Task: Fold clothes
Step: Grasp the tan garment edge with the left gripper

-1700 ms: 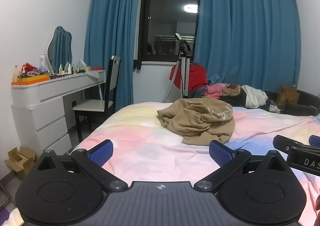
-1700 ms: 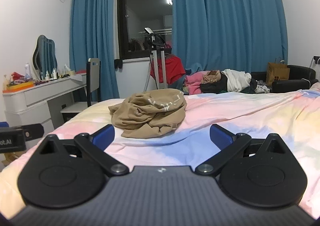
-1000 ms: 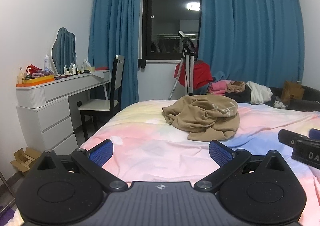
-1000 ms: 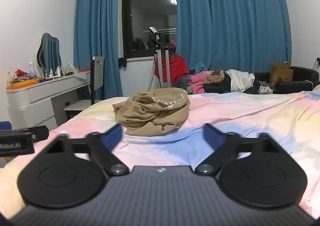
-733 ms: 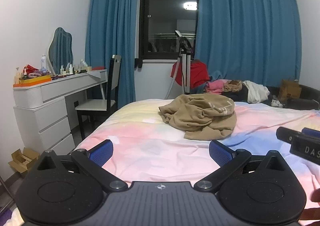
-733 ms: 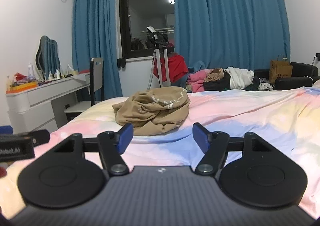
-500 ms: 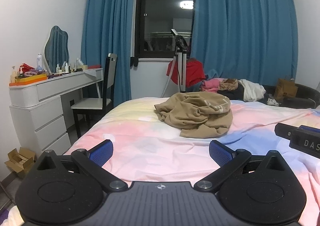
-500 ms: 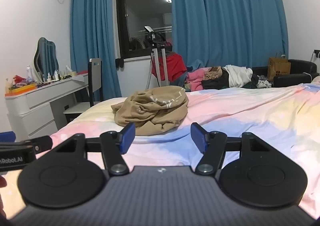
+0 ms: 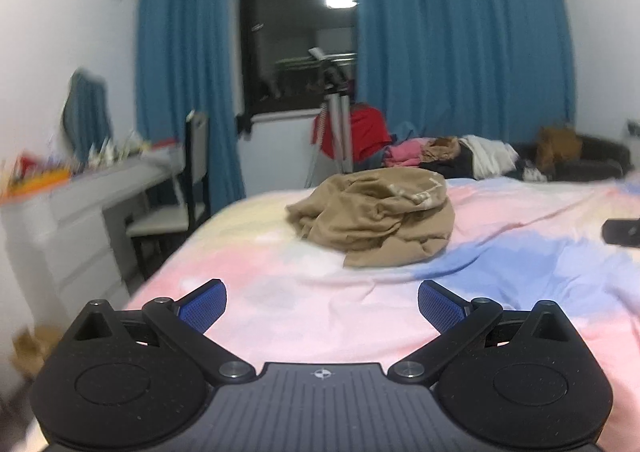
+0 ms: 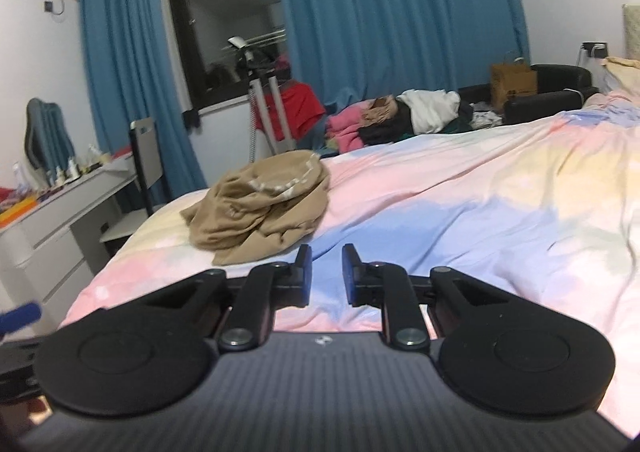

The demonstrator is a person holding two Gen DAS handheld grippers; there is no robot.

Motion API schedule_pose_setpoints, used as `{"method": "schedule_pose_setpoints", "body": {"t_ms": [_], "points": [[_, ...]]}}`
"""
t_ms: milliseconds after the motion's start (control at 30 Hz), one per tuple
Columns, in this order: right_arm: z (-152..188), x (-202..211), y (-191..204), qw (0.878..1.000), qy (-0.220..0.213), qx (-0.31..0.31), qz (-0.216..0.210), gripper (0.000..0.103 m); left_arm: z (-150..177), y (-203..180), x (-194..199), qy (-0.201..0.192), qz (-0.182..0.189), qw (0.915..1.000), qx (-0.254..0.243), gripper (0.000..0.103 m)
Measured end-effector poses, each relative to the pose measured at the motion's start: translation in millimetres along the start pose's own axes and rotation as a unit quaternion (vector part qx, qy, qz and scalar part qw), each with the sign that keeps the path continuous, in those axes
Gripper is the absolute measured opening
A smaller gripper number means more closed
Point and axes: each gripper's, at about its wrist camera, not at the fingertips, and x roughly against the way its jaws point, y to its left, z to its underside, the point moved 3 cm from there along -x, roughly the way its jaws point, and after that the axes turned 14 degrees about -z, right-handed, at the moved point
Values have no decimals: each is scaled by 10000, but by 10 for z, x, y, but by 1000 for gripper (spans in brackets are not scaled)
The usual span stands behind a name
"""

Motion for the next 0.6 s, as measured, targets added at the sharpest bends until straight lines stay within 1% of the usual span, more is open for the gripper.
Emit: {"method": "schedule_pose_setpoints", "body": {"t_ms": [100, 233, 300, 333, 367, 400, 467, 533, 567, 600], "points": [[4, -20, -81, 10000, 39, -66, 30, 19, -154, -281, -250, -282, 216, 9987, -359, 103], [44, -125, -239, 9994, 182, -278, 78, 19, -250, -732, -839, -471, 323, 9960, -694, 103], [64, -199, -323, 9989, 243, -373, 118, 19, -271, -1009, -1269, -415, 211, 9946, -928, 102], [76, -248, -368, 9988, 253, -379, 158, 19, -277, -1146, -1466, -385, 31, 9934, -1077, 102], [93, -295, -415, 9987, 259, -388, 201, 19, -283, -1280, -1678, -387, -227, 9913, -1237, 102], [109, -343, -461, 9986, 266, -397, 244, 19, -277, -1392, -1867, -413, -371, 9895, -1332, 102], [141, -451, -565, 9980, 290, -468, 304, 19, -275, -1537, -2202, -401, -425, 9887, -1380, 102], [175, -585, -676, 9971, 336, -607, 319, 19, -276, -1639, -2526, -270, -465, 9895, -1342, 102], [193, -654, -717, 9967, 353, -650, 322, 19, -277, -1665, -2662, -238, -463, 9902, -1298, 101], [213, -731, -749, 9965, 389, -665, 340, 19, -279, -1698, -2800, -216, -444, 9912, -1230, 98]]}}
